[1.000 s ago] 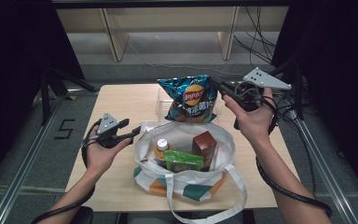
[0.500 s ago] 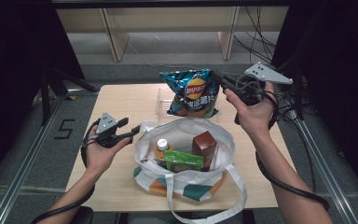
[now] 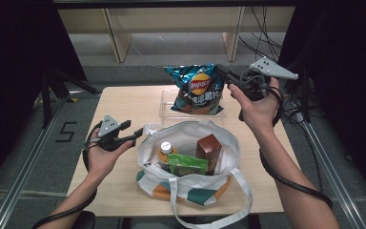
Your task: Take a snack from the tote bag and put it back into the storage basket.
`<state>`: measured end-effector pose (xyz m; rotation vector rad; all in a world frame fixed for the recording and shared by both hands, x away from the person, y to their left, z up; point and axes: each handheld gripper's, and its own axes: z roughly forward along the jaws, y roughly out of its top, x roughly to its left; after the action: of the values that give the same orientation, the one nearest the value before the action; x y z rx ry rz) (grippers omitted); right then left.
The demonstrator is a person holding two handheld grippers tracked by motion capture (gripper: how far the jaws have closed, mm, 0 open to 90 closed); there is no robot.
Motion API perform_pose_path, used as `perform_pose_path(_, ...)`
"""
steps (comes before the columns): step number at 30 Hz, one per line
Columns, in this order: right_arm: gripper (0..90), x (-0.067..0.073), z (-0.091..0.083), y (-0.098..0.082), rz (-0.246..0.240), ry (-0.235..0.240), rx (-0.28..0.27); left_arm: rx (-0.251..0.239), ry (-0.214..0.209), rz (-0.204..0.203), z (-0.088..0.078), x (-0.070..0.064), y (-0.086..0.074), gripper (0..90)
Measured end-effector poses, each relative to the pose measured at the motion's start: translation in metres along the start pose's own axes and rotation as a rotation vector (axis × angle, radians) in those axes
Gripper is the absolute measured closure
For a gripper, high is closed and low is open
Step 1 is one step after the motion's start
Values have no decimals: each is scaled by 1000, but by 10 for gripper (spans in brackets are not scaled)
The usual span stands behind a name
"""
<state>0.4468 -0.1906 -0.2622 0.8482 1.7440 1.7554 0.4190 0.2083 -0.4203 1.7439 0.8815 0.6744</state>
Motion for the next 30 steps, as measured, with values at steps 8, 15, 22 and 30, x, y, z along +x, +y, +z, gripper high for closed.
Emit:
perform_pose_path(8,900,-6,7,0,-9,-9,-7,-6,3,-5,-1,0,0,400)
perform_pose_path(15,900,-10,14,-2,3,-23,17,-8,5,-7,-1,1,1,400)
perform_pose_path(22,900,-14,20,-2,4,-39,11,-17,-2,-5,0,1,0,399)
perform_pose_path(30,900,-19,25,-4,21,-55,22,-7,6,-8,-1,1,0,397)
